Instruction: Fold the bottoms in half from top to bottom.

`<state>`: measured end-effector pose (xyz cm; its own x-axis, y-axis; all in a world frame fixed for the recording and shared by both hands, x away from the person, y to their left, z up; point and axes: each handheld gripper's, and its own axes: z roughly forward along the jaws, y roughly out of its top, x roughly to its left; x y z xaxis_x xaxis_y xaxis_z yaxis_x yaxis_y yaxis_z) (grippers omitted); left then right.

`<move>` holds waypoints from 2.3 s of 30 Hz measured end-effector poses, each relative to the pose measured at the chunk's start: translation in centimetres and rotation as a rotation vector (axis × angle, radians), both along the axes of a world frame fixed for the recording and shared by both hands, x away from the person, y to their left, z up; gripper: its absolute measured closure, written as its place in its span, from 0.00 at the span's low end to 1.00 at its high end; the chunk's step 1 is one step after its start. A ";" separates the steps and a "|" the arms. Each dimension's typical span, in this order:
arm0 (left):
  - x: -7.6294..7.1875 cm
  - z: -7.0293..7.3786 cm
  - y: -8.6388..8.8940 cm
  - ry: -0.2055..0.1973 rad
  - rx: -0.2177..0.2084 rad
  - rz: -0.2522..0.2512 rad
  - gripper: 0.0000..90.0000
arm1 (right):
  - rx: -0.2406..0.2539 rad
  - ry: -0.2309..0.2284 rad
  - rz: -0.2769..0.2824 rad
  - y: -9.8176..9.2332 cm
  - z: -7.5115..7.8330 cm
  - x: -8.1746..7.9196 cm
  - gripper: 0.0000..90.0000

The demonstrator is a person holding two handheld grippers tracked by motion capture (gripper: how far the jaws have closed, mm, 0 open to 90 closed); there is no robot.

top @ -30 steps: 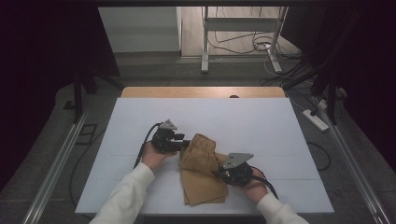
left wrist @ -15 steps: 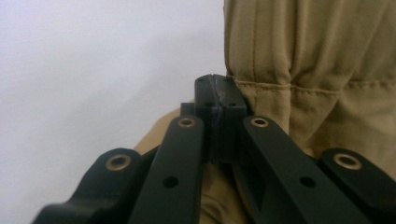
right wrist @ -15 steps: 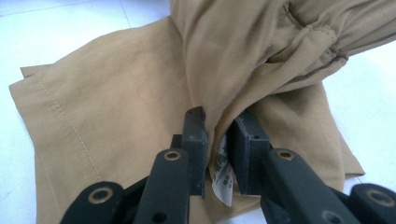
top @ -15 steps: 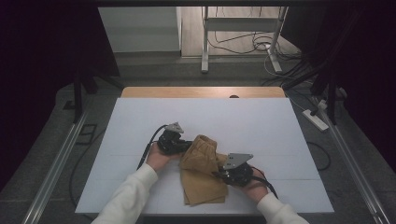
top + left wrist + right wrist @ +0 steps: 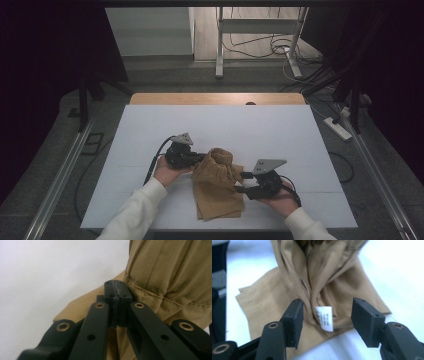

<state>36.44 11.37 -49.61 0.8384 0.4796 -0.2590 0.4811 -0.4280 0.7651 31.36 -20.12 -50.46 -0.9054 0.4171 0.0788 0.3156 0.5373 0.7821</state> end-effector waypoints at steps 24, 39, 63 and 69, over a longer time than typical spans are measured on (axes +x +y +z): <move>-1.8 0.2 1.0 -0.053 0.074 0.083 0.60 | -0.009 -0.007 -0.089 -0.5 0.3 1.0 0.44; -1.7 0.3 1.8 -0.061 0.067 0.116 0.52 | -0.108 0.083 -0.068 3.5 -1.0 2.5 0.56; -1.6 0.3 2.1 -0.058 0.062 0.130 0.51 | -0.058 0.018 -0.170 2.0 1.1 7.8 0.88; -1.5 0.2 2.0 -0.056 0.066 0.131 0.50 | -0.048 0.054 -0.194 1.9 -0.5 9.2 0.88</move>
<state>34.90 13.40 -49.43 0.7797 0.6003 -0.1780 0.4936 -0.4143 0.7647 40.56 -18.24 -50.94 -0.8029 0.5875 0.1007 0.4574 0.4990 0.7361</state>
